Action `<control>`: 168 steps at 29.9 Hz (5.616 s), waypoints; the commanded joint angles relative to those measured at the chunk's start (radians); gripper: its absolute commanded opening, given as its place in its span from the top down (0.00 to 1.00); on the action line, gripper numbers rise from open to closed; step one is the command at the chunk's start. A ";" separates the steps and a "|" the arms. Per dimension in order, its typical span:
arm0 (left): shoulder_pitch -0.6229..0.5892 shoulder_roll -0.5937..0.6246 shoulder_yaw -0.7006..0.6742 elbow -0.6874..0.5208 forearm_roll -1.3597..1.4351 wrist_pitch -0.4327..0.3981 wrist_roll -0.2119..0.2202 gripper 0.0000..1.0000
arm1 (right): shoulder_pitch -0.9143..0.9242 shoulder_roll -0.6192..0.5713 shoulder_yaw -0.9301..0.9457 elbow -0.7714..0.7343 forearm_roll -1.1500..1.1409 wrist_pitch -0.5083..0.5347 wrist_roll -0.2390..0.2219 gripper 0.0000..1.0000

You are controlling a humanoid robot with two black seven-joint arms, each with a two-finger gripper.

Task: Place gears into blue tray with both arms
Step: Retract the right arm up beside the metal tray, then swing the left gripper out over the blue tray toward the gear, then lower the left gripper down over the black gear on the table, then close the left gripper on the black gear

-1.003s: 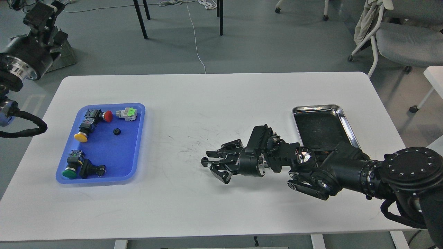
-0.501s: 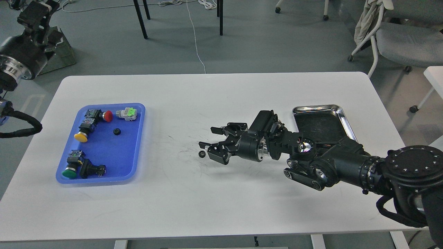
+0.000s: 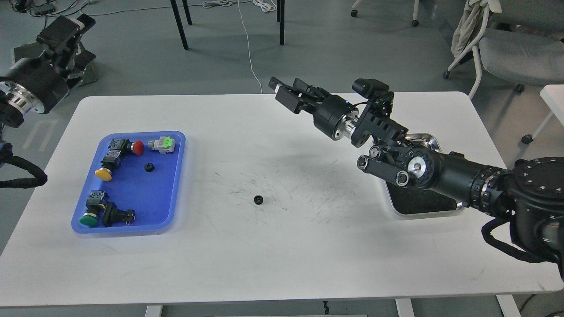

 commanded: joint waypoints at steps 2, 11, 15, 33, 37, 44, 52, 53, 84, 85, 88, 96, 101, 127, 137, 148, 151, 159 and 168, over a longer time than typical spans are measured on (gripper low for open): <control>0.005 0.033 0.028 -0.094 0.069 0.005 0.000 0.01 | 0.014 -0.091 0.054 -0.007 0.153 0.061 -0.004 0.12; 0.002 0.096 0.064 -0.266 0.224 0.023 0.000 0.01 | 0.008 -0.272 0.079 -0.011 0.446 0.190 -0.114 0.11; -0.004 0.135 0.094 -0.346 0.305 0.023 0.000 0.01 | -0.017 -0.352 0.077 -0.011 0.517 0.239 -0.140 0.08; 0.002 0.066 0.130 -0.441 0.799 0.017 0.000 0.01 | -0.126 -0.471 0.051 0.057 0.683 0.609 -0.212 0.07; -0.007 0.020 0.174 -0.443 0.989 0.025 0.000 0.02 | -0.136 -0.478 0.048 0.054 0.681 0.625 -0.211 0.07; -0.029 -0.039 0.179 -0.426 1.074 0.045 0.000 0.09 | -0.149 -0.478 0.048 0.046 0.675 0.621 -0.212 0.07; -0.084 -0.051 0.105 -0.413 1.183 0.046 0.000 0.07 | -0.144 -0.480 0.047 0.040 0.669 0.618 -0.212 0.07; -0.093 -0.055 0.093 -0.409 1.175 0.046 0.000 0.06 | -0.144 -0.480 0.047 0.040 0.667 0.618 -0.212 0.07; -0.021 -0.551 0.059 0.004 1.725 0.158 0.000 0.09 | -0.081 -0.480 0.047 -0.014 0.663 0.586 -0.212 0.06; -0.023 -0.551 0.061 0.024 1.725 0.163 0.000 0.10 | -0.080 -0.481 0.047 -0.014 0.663 0.583 -0.212 0.06; -0.018 -0.549 0.061 0.034 1.725 0.169 0.000 0.11 | -0.075 -0.481 0.047 -0.014 0.663 0.583 -0.212 0.06; 0.063 -0.591 0.079 0.100 1.725 0.198 0.000 0.11 | -0.058 -0.526 0.184 -0.066 0.670 0.566 -0.194 0.06; 0.066 -0.600 0.084 0.139 1.725 0.218 0.000 0.12 | -0.136 -0.523 0.367 -0.070 0.674 0.563 -0.181 0.06; 0.180 -0.640 0.105 0.338 1.725 0.334 0.000 0.31 | -0.206 -0.506 0.556 -0.058 0.681 0.537 -0.154 0.06; 0.204 -0.660 0.105 0.401 1.725 0.377 0.000 0.35 | -0.204 -0.506 0.554 -0.044 0.678 0.537 -0.154 0.06; 0.211 -0.669 0.105 0.423 1.725 0.380 0.000 0.39 | -0.209 -0.506 0.547 -0.046 0.675 0.534 -0.154 0.06; 0.212 -0.680 0.105 0.430 1.725 0.380 0.000 0.42 | -0.213 -0.506 0.547 -0.046 0.675 0.534 -0.154 0.06; 0.223 -0.680 0.105 0.429 1.725 0.403 0.000 0.51 | -0.216 -0.506 0.547 -0.047 0.667 0.534 -0.154 0.06; 0.223 -0.684 0.145 0.438 1.725 0.437 0.000 0.62 | -0.232 -0.506 0.545 -0.047 0.666 0.533 -0.152 0.06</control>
